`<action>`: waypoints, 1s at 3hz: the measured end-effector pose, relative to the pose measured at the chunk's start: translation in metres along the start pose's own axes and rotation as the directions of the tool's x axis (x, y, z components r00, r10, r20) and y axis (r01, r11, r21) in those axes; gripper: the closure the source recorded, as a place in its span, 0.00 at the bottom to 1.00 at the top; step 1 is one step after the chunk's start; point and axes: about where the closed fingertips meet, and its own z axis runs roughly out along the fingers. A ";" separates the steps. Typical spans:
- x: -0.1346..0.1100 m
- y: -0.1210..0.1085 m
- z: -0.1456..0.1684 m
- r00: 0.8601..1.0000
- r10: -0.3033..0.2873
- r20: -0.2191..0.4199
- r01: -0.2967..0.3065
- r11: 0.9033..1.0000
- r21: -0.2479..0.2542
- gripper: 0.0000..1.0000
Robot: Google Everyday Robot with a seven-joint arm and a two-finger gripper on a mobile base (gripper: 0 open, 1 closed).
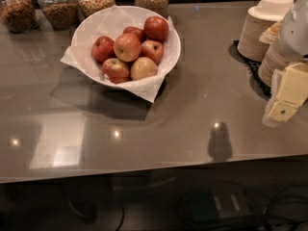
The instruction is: Pick apple from white bowl
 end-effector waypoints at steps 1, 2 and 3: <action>0.000 0.000 0.000 1.000 0.000 0.000 0.000 1.000 0.000 0.00; -0.004 -0.003 0.002 1.000 0.010 0.024 -0.010 1.000 0.014 0.00; -0.021 -0.015 0.010 0.993 0.037 0.110 -0.044 0.997 0.058 0.00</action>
Offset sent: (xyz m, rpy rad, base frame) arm 0.0271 0.0172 -0.0024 0.1291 -0.0885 -0.0375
